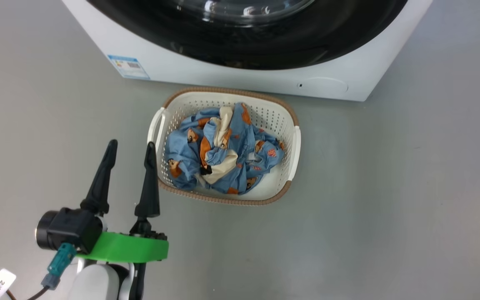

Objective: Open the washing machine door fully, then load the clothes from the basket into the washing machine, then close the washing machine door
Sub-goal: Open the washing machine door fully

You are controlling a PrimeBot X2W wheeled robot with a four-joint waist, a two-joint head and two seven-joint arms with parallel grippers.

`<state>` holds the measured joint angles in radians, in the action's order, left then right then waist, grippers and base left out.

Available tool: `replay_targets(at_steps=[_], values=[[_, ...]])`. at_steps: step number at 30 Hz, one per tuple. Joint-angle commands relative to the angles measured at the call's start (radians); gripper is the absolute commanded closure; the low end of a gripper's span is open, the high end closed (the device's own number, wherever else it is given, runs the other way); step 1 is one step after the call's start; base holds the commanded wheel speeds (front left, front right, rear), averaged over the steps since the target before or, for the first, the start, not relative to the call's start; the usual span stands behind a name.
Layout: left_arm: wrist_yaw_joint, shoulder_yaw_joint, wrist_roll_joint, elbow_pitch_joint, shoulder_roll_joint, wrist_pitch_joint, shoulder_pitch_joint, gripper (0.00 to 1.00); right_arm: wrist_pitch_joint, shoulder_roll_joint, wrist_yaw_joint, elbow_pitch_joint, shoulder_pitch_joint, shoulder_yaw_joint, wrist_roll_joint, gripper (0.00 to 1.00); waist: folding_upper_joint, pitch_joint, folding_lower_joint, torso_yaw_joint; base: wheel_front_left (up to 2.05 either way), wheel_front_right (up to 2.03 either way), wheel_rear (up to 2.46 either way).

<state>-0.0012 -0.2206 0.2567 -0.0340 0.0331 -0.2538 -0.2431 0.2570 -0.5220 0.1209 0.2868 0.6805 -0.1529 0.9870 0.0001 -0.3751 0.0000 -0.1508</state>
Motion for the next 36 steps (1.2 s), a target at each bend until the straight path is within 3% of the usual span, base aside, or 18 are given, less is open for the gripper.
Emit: replay_targets(at_steps=[1, 9, 16, 36], values=[[0.011, 0.025, 0.002, 0.03, 0.017, -0.008, -0.026, 0.0, -0.007, -0.037, 0.01, -0.012, 0.032, -0.038, 0.05, 1.0, -0.0001, -0.021, 0.0, -0.008, 0.0, 0.0, 0.0], [0.024, 0.008, 0.006, 0.045, 0.017, -0.008, -0.049, 0.0, -0.09, -0.105, 0.01, 0.016, 0.165, -0.111, 0.266, 1.0, -0.0001, -0.066, 0.0, -0.023, 0.0, 0.0, 0.0], [0.036, -0.008, 0.012, 0.057, 0.017, -0.008, -0.066, 0.0, -0.227, -0.146, 0.01, 0.055, 0.27, -0.14, 0.449, 1.0, -0.0001, -0.098, 0.0, -0.044, 0.0, 0.0, 0.0], [0.071, -0.043, 0.041, 0.085, 0.017, -0.008, -0.077, 0.0, -0.583, -0.133, 0.01, 0.159, 0.444, -0.119, 0.715, 1.0, -0.0001, -0.163, 0.0, -0.093, 0.0, 0.0, 0.0]])
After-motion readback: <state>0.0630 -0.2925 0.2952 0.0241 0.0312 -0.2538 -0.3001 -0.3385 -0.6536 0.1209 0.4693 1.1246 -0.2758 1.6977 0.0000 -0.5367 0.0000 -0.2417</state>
